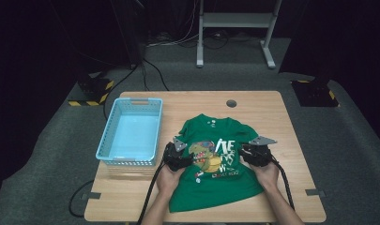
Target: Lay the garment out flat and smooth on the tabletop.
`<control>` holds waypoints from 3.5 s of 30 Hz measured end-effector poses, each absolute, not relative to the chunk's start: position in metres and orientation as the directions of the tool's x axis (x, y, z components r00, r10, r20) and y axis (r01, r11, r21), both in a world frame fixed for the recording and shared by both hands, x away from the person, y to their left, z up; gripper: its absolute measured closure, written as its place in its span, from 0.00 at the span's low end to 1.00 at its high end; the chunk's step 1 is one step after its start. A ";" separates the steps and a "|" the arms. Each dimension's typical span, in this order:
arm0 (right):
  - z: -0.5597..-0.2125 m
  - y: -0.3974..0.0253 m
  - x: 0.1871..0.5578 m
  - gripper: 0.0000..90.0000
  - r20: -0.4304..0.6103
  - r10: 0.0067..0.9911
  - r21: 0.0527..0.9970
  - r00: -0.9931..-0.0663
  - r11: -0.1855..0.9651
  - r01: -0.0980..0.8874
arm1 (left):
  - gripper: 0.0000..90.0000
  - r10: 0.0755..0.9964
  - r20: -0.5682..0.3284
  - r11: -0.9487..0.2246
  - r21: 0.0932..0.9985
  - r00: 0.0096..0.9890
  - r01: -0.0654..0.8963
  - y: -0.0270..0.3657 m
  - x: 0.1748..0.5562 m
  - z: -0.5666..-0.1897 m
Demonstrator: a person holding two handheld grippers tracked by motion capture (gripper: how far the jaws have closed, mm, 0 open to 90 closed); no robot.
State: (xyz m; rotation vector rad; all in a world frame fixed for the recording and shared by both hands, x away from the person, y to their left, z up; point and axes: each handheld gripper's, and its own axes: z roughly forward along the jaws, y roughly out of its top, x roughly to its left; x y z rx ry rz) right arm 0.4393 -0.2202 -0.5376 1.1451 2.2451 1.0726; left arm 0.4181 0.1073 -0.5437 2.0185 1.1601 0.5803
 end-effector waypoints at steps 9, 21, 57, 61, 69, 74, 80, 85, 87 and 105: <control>-0.540 -0.207 0.445 0.95 -0.014 0.788 0.757 -0.616 0.411 0.508 | 0.44 0.870 0.027 -0.331 0.772 0.493 0.543 0.107 0.418 -0.544; -0.530 -0.225 0.439 0.99 -0.068 0.816 0.761 -0.574 0.415 0.499 | 0.45 0.877 0.051 -0.337 0.774 0.478 0.536 0.105 0.418 -0.544; -0.545 -0.239 0.404 0.96 -0.051 0.793 0.776 -0.607 0.414 0.475 | 0.46 0.895 0.135 -0.362 0.778 0.426 0.514 0.100 0.433 -0.543; -0.544 -0.240 0.400 0.99 -0.080 0.789 0.768 -0.610 0.439 0.467 | 0.46 0.891 0.162 -0.380 0.777 0.424 0.502 0.098 0.432 -0.543; -0.543 -0.265 0.388 0.99 -0.077 0.825 0.764 -0.560 0.410 0.498 | 0.47 0.894 0.140 -0.365 0.778 0.426 0.511 0.100 0.433 -0.543; -0.542 -0.273 0.381 0.98 -0.063 0.827 0.757 -0.558 0.404 0.514 | 0.47 0.894 0.108 -0.348 0.779 0.434 0.522 0.102 0.434 -0.543; -0.534 -0.265 0.388 0.77 -0.084 0.837 0.786 -0.540 0.389 0.480 | 0.44 0.897 0.025 -0.300 0.769 0.442 0.565 0.109 0.439 -0.542; -0.527 -0.252 0.405 0.76 -0.117 0.840 0.793 -0.530 0.401 0.459 | 0.43 0.893 0.046 -0.327 0.750 0.448 0.575 0.105 0.440 -0.539; -0.528 -0.250 0.412 0.77 -0.115 0.843 0.788 -0.526 0.400 0.468 | 0.45 0.892 0.030 -0.320 0.747 0.452 0.582 0.106 0.441 -0.539; -0.536 -0.273 0.398 1.00 -0.106 0.822 0.716 -0.560 0.454 0.530 | 0.79 0.822 0.058 -0.426 0.724 0.567 0.543 0.096 0.432 -0.531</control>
